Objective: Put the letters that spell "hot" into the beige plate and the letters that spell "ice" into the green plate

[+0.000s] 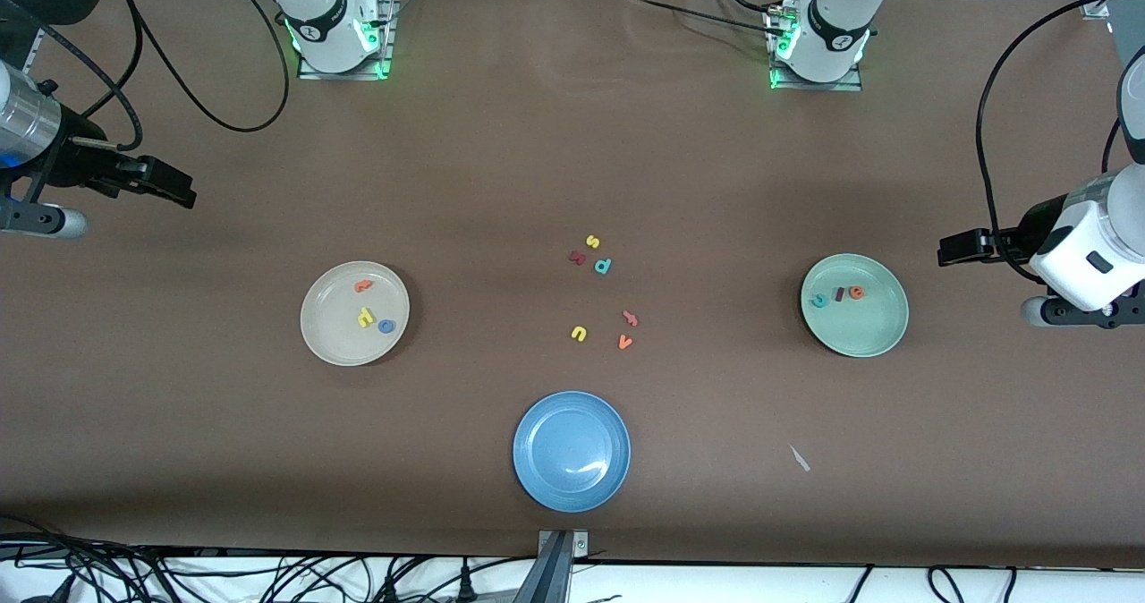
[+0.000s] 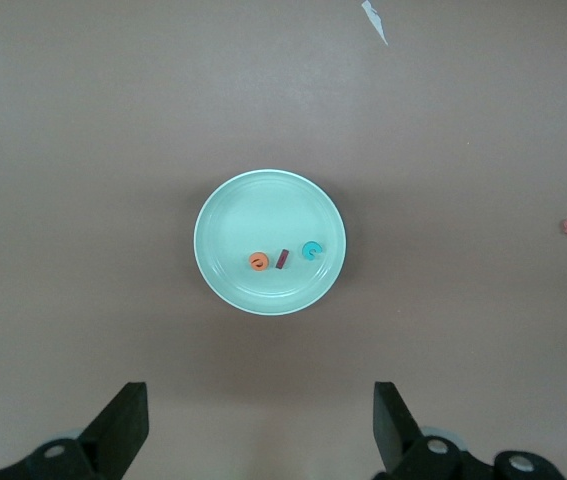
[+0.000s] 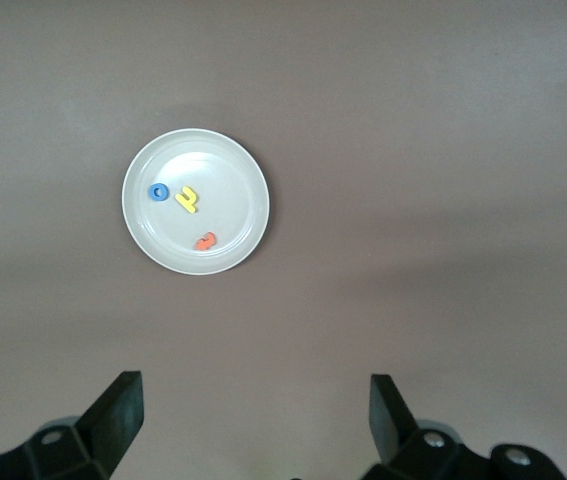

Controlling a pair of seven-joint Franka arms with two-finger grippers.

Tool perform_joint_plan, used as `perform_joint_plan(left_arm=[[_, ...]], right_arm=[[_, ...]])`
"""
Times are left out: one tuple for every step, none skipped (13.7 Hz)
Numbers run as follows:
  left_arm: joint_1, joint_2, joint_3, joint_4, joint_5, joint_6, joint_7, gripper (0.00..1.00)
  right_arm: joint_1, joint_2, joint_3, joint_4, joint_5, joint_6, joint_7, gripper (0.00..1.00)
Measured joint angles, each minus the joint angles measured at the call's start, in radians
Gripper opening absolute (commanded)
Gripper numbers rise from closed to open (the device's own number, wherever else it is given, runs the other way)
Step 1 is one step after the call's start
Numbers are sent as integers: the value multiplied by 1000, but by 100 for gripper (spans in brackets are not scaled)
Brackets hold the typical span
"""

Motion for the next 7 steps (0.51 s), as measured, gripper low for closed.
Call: perform_joint_plan(left_arm=[[0,0,0,0,0,0,4,99],[1,0,0,0,0,-1,6,99],[1,0,0,-1,0,-1,7,99],[1,0,0,-1,0,-2,8,99],[1,0,0,-1,0,-2,9,99],[1,0,0,-1,0,-2,10,99],[1,0,0,-1,0,-2,10,99]], right_arm=[[0,0,0,0,0,0,0,100],[0,0,0,0,0,0,0,100],[0,0,0,0,0,0,0,100],[0,1,0,0,0,0,0,100],[0,2,0,0,0,0,0,100],[0,3,0,0,0,0,0,100],[0,4,0,0,0,0,0,100]])
